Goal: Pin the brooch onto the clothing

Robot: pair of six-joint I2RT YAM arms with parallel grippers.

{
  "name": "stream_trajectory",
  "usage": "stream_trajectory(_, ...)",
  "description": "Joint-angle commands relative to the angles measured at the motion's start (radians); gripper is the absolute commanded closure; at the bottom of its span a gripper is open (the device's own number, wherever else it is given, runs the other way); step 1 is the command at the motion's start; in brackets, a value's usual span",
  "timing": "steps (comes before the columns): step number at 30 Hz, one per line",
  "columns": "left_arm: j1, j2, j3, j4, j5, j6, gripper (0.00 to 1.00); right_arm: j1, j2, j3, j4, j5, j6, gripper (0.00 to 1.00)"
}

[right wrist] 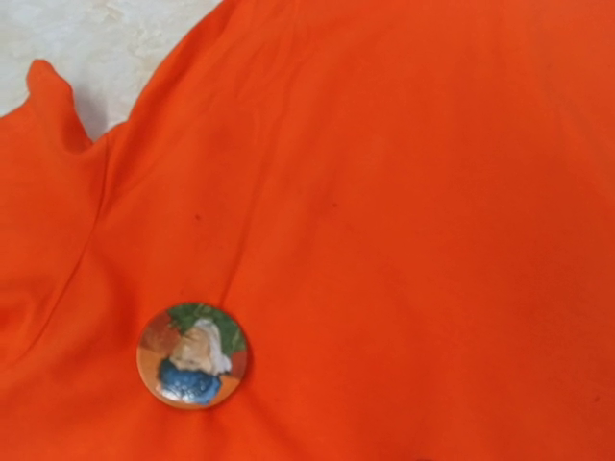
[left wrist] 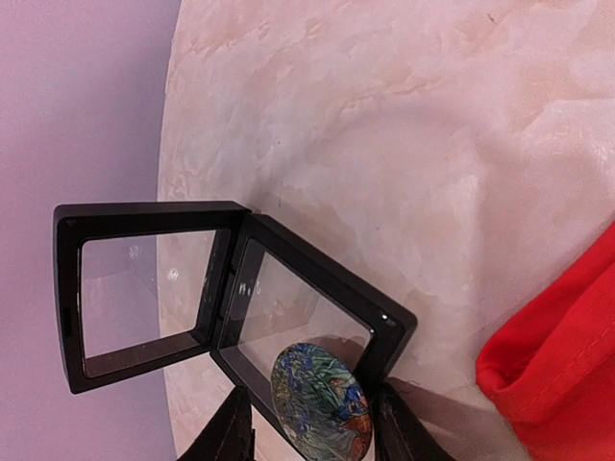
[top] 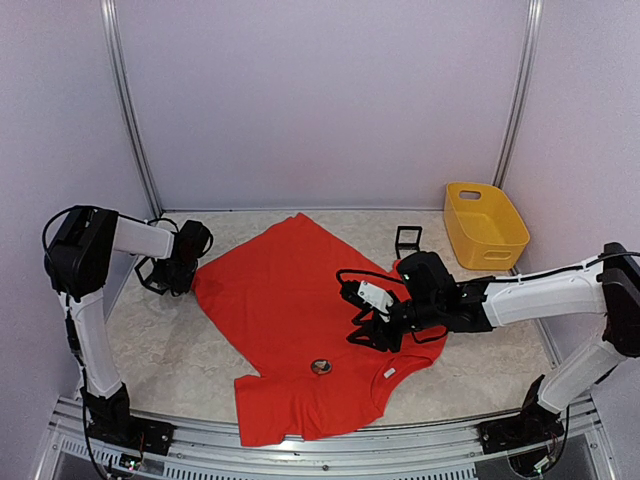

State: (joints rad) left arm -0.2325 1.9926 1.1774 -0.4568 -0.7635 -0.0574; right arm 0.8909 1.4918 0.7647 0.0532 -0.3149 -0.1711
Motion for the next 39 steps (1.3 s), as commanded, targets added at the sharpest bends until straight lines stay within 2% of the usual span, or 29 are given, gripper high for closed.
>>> stream_trajectory(1, -0.005, -0.004, 0.001, 0.012, 0.034, 0.011, 0.61, -0.006, -0.015, 0.004, 0.011, -0.019, -0.008, 0.58)
stream_trajectory(8, -0.01, 0.003, 0.004, 0.012, 0.026, 0.011, 0.71, -0.006, -0.007, 0.014, 0.005, -0.027, -0.012, 0.59)
stream_trajectory(24, -0.002, 0.011, 0.01, 0.009, -0.005, 0.018, 0.83, -0.005, -0.01, 0.008, 0.003, -0.039, -0.015, 0.59)
stream_trajectory(33, -0.001, 0.006, 0.008, 0.006, -0.004, 0.019, 0.96, -0.006, -0.011, 0.009, -0.001, -0.042, -0.015, 0.59)
stream_trajectory(39, -0.003, -0.001, 0.011, -0.008, -0.008, 0.016, 1.0, -0.005, -0.013, 0.01, -0.005, -0.044, -0.017, 0.59)
